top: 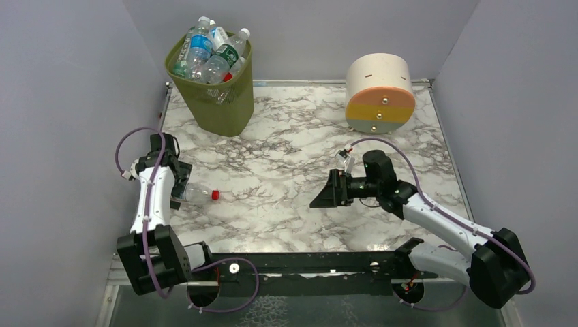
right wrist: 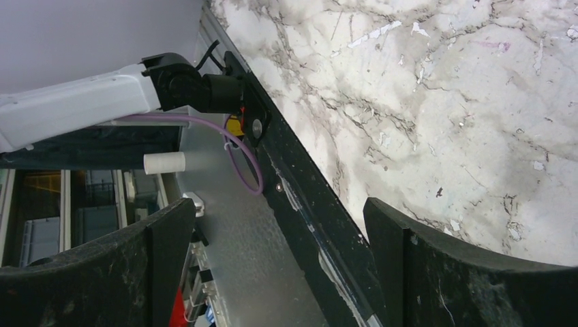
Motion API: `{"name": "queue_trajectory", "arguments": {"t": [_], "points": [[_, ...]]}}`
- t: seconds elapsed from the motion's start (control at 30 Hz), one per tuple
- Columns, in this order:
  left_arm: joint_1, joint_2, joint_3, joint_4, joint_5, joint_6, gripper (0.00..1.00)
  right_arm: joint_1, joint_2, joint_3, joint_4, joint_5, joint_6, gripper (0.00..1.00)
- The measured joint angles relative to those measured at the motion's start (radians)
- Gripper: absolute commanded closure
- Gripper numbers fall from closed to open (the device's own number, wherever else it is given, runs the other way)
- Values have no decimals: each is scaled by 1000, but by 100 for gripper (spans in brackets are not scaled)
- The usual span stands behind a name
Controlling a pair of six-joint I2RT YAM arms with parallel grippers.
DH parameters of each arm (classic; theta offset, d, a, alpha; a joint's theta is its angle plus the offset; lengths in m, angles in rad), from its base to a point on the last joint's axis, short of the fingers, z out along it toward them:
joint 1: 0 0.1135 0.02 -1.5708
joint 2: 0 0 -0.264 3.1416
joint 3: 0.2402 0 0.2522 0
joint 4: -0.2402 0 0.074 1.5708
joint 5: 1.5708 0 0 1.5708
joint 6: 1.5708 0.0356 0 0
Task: Put the plastic bottles in the bin
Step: Pick up the plastic bottle at the center of the board.
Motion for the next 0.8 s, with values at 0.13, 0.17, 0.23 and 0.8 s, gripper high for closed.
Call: {"name": "queue_trajectory", "arguments": {"t": [0.13,0.17,0.23,0.8], "points": [[53,59,-16,31,0,42,1,0,30,0,-1,0,-8,3],[58,67,-20,37,1,49,1,0,37,0,-2,0,-12,3],[62,81,-21,55,2,63,1,0,45,5,-10,0,-20,3],[64,230,-14,187,7,126,15,0,35,19,-27,2,-30,3]]}}
